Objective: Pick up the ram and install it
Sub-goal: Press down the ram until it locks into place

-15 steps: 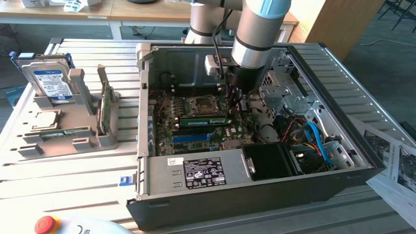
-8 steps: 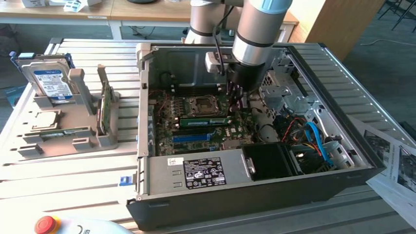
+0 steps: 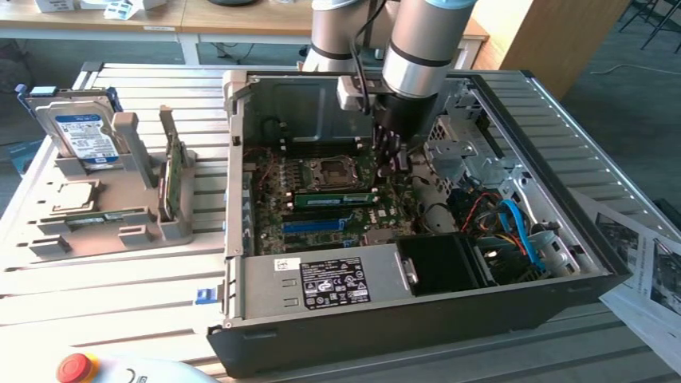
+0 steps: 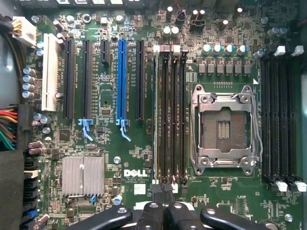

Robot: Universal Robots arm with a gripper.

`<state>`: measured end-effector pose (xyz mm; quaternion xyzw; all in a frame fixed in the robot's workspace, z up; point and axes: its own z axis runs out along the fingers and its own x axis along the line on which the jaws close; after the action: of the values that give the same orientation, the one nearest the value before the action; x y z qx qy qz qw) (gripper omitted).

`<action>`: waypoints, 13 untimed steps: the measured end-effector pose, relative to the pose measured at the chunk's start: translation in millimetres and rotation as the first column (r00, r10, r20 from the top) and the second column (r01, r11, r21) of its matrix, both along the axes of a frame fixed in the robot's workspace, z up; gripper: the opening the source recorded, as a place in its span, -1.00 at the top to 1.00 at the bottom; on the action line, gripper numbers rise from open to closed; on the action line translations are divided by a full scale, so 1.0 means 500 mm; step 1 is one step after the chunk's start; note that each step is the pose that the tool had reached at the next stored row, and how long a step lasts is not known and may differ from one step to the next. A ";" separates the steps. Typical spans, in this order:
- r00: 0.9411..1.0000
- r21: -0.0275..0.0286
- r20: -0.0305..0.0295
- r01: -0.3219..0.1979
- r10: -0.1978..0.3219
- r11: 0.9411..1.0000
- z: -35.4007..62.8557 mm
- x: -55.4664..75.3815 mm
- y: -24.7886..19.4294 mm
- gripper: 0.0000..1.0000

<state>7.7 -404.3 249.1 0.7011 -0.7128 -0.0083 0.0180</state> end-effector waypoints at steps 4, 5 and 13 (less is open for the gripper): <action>1.000 0.000 0.000 0.000 0.000 1.000 0.004 0.000 0.0001 0.79; 1.000 0.000 0.000 0.000 0.000 1.000 0.004 0.000 0.0001 0.79; 1.000 0.000 0.000 0.000 0.000 1.000 0.005 -0.004 0.0000 0.79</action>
<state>5.9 -404.3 251.4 0.7011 -0.7128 -0.0083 0.0180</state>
